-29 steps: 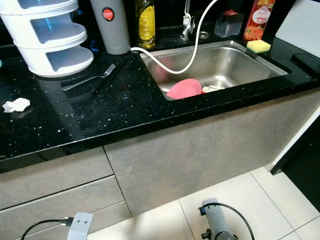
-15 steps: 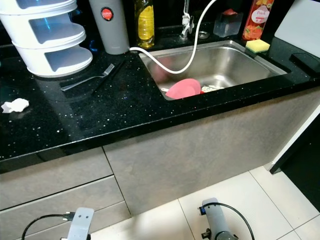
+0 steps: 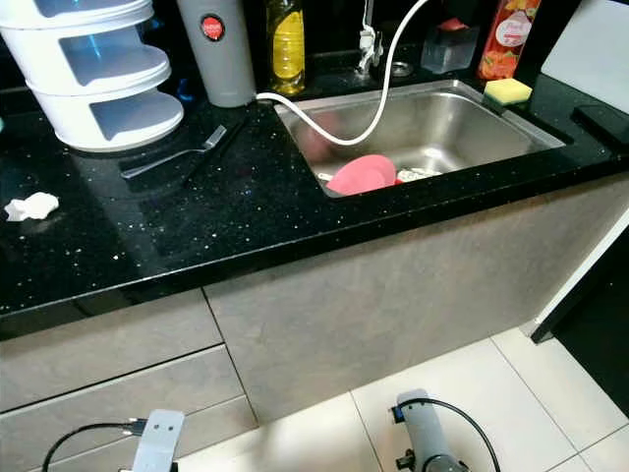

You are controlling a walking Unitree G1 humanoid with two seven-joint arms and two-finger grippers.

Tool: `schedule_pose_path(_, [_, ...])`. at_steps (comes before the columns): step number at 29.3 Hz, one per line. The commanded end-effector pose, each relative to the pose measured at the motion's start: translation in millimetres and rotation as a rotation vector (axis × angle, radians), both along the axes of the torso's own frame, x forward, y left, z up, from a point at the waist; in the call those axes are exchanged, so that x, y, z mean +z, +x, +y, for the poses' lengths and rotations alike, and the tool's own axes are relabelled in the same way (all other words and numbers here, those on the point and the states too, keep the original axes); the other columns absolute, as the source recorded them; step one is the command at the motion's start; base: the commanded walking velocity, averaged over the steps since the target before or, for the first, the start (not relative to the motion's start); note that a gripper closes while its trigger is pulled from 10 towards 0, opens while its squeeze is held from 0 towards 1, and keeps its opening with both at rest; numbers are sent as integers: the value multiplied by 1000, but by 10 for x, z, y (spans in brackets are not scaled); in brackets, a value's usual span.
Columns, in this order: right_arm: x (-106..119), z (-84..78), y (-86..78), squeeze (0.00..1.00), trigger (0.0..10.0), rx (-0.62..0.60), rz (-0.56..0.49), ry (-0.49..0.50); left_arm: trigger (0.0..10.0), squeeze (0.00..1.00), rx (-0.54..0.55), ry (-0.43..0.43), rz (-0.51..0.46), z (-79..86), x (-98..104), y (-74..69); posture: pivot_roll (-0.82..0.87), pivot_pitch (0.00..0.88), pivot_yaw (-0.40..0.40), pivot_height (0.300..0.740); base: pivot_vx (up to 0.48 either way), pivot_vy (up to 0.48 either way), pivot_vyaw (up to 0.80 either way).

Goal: Kitchen organization

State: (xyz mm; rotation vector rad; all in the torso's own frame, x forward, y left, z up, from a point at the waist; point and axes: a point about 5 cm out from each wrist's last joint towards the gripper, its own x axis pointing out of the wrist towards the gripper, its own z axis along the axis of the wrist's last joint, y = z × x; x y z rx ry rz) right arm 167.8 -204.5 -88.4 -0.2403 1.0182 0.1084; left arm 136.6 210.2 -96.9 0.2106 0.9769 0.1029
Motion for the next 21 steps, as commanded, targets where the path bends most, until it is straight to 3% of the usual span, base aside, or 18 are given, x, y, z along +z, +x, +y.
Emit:
schedule_pose_path(1, [-12,-1,-23,0,10000,12,17,-7,10000,0,-2,10,10,8,1,12,-26,0,-7,740,0,0,0])
schedule_pose_path(12, [-17,4,-35,0,10000,17,19,-8,10000,0,-29,-7,-28,-273,77,342,-24,0,-7,740,0,0,0])
schedule_pose_path(21, [-21,1,-44,0,10000,16,21,-8,10000,0,-31,-9,-26,-295,71,334,-27,0,-8,740,0,0,0])
